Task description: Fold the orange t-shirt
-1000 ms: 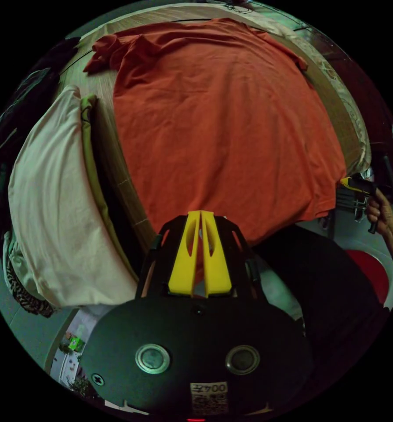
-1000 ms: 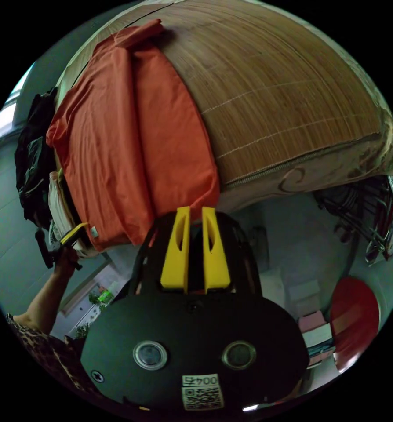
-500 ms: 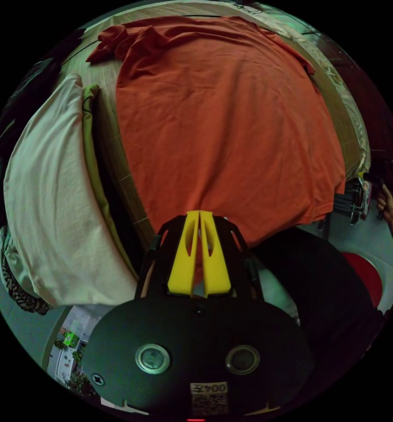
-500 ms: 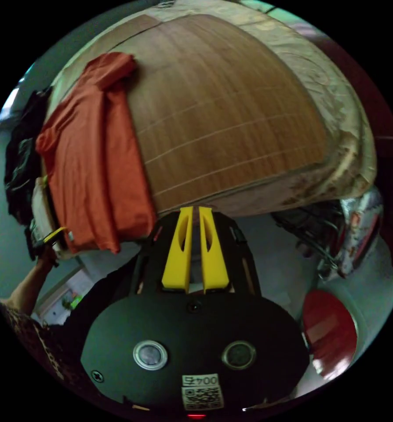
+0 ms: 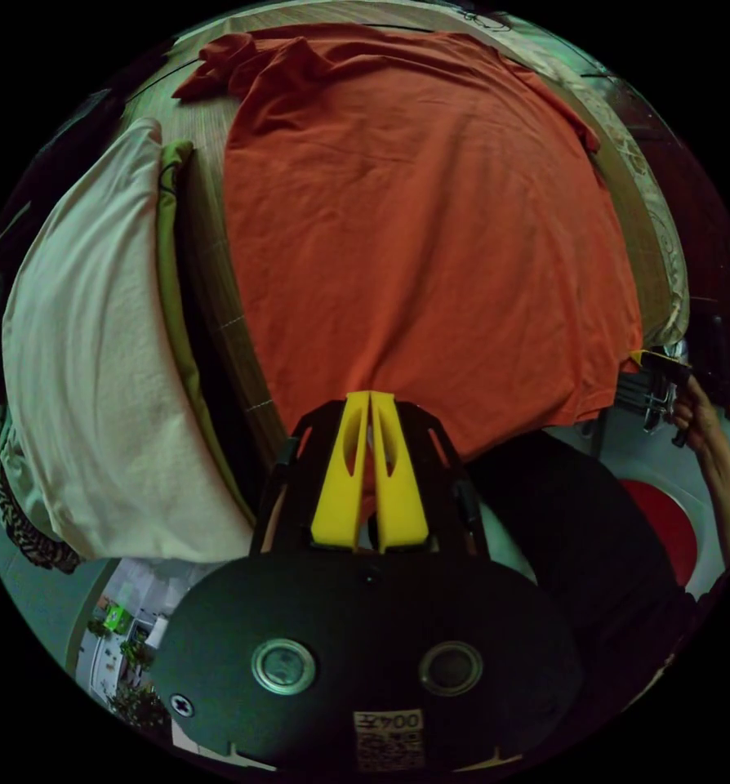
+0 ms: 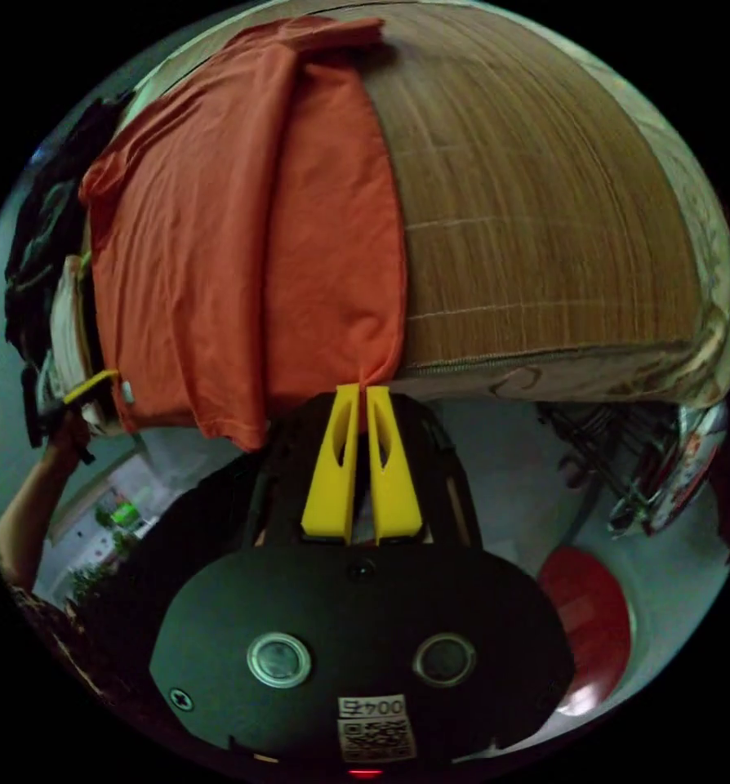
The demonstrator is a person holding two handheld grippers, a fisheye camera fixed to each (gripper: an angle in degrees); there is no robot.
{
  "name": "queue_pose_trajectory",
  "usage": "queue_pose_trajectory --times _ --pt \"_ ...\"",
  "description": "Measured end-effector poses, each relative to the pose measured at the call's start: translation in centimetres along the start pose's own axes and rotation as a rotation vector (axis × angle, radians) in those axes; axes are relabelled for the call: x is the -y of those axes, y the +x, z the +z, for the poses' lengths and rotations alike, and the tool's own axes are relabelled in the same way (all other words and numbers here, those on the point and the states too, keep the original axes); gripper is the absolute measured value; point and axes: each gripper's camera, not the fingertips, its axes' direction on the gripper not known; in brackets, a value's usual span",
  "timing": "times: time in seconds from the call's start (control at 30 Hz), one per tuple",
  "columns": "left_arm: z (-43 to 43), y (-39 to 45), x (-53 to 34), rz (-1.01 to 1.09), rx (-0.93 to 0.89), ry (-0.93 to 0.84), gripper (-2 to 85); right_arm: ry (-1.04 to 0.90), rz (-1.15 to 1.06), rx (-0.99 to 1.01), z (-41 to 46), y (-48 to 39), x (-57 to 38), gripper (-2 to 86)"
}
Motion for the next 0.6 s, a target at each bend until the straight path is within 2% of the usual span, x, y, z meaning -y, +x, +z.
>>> queue_pose_trajectory --times 0.1,0.27,0.37,0.43,0.53,0.6 --pt "0.4 0.1 -0.3 0.043 0.028 -0.016 0.3 0.029 0.060 -0.099 -1.9 3.7 -0.3 -0.1" --pt "1.0 -0.4 -1.0 0.059 0.023 -0.012 0.3 -0.031 0.167 0.007 -2.2 10.7 -0.2 -0.4" --pt "1.2 -0.7 -1.4 0.047 0.016 -0.006 0.3 0.018 0.249 -0.113 -4.0 12.1 0.0 0.1" --pt "1.4 -1.0 -1.7 0.039 0.011 -0.003 0.3 0.116 0.297 -0.068 -6.2 12.2 0.6 1.1" --pt "1.6 -0.9 -1.9 0.033 0.027 -0.002 0.3 0.268 0.206 0.109 -9.2 10.5 3.4 5.6" --pt "1.6 -0.6 -2.0 0.041 0.051 -0.001 0.3 0.330 0.134 0.306 -10.7 9.1 7.2 7.3"
